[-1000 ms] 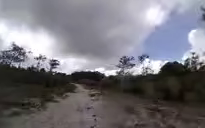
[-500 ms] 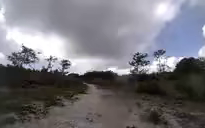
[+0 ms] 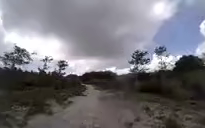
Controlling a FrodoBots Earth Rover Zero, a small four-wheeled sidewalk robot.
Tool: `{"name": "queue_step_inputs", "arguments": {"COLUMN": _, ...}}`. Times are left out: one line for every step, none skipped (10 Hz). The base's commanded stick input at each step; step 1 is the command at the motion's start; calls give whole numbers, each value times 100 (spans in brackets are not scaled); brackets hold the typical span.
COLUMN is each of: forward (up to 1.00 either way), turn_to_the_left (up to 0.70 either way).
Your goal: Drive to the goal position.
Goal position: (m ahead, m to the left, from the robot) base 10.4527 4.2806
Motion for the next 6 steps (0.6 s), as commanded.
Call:
{"name": "queue_step_inputs", "arguments": {"forward": 85, "turn_to_the_left": 0}}
{"name": "queue_step_inputs", "arguments": {"forward": 85, "turn_to_the_left": 0}}
{"name": "queue_step_inputs", "arguments": {"forward": 85, "turn_to_the_left": 0}}
{"name": "queue_step_inputs", "arguments": {"forward": 85, "turn_to_the_left": 0}}
{"name": "queue_step_inputs", "arguments": {"forward": 85, "turn_to_the_left": 14}}
{"name": "queue_step_inputs", "arguments": {"forward": 85, "turn_to_the_left": 34}}
